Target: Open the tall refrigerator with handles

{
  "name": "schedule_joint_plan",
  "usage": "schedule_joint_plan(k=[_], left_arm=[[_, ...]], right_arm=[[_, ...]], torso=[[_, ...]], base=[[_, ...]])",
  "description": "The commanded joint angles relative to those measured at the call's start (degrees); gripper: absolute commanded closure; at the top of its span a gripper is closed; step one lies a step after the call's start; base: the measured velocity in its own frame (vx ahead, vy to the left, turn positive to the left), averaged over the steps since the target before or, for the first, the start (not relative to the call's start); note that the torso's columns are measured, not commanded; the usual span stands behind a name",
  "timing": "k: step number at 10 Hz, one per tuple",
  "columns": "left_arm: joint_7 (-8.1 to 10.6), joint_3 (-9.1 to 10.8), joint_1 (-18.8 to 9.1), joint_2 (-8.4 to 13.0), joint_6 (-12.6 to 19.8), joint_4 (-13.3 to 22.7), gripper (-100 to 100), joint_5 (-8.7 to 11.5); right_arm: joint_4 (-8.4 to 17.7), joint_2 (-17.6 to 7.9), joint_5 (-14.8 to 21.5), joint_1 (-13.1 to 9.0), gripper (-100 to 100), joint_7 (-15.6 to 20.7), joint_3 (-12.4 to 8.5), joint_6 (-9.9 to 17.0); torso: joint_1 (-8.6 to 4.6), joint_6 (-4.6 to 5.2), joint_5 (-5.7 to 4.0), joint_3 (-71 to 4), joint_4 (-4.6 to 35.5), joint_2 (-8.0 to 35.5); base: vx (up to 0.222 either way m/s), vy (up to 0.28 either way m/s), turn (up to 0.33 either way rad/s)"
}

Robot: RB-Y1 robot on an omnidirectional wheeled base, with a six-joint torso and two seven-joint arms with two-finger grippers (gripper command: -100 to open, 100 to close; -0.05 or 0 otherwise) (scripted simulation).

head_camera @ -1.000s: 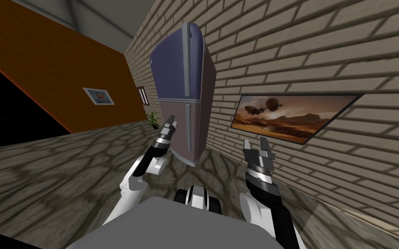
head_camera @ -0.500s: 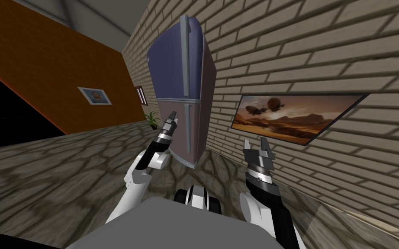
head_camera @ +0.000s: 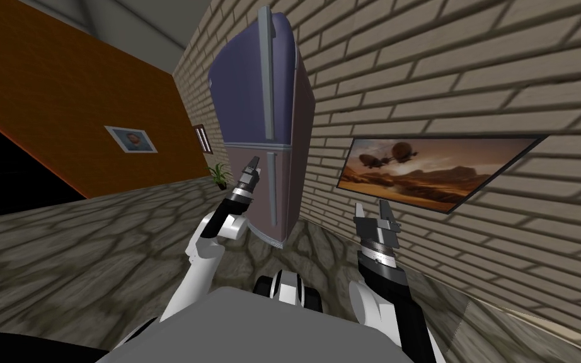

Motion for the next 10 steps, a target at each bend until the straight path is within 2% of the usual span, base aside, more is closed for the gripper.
schedule_joint_plan(k=[1,2,4,5,8,9,10], left_arm=[[-0.51,0.16,-4.14,0.74,4.54,-0.27,-100,-0.52],[-0.51,0.16,-4.18,0.74,5.21,-0.27,-100,-0.52],[-0.96,0.29,-7.85,1.64,8.91,-0.34,-100,-1.00],[-0.96,0.29,-7.94,1.64,9.55,-0.34,-100,-1.00],[-1.61,0.49,-13.38,3.16,15.10,-0.39,-100,-1.69],[-1.61,0.49,-13.38,3.16,15.83,-0.39,-100,-1.69],[-1.81,0.55,-15.08,3.72,17.80,-0.42,-100,-1.91]], right_arm=[[0.00,0.00,0.00,0.00,0,0.00,0.00,0.00],[0.00,0.00,0.00,0.00,0,0.00,0.00,0.00],[0.00,0.00,0.00,0.00,0,0.00,0.00,0.00],[0.00,0.00,0.00,0.00,0,0.00,0.00,0.00],[0.00,0.00,0.00,0.00,0,0.00,0.00,0.00],[0.00,0.00,0.00,0.00,0,0.00,0.00,0.00],[0.00,0.00,0.00,0.00,0,0.00,0.00,0.00]], torso=[[0.00,0.01,0.00,0.02,0.02,0.01],[-0.01,0.01,-0.01,-0.02,0.00,-0.05],[-0.04,0.01,-0.02,0.02,0.02,0.02],[-0.03,0.01,-0.02,-0.02,0.00,-0.05],[0.00,0.01,-0.01,-0.03,0.00,-0.06],[0.01,0.01,0.00,-0.06,-0.03,-0.11],[-0.01,0.00,0.00,0.01,0.00,0.01]], base=[[0.078,0.028,-0.031],[0.060,0.024,-0.015],[0.065,0.022,-0.025],[0.064,0.013,-0.015],[0.079,0.019,-0.025],[0.066,0.024,-0.013],[0.050,0.027,-0.018]])
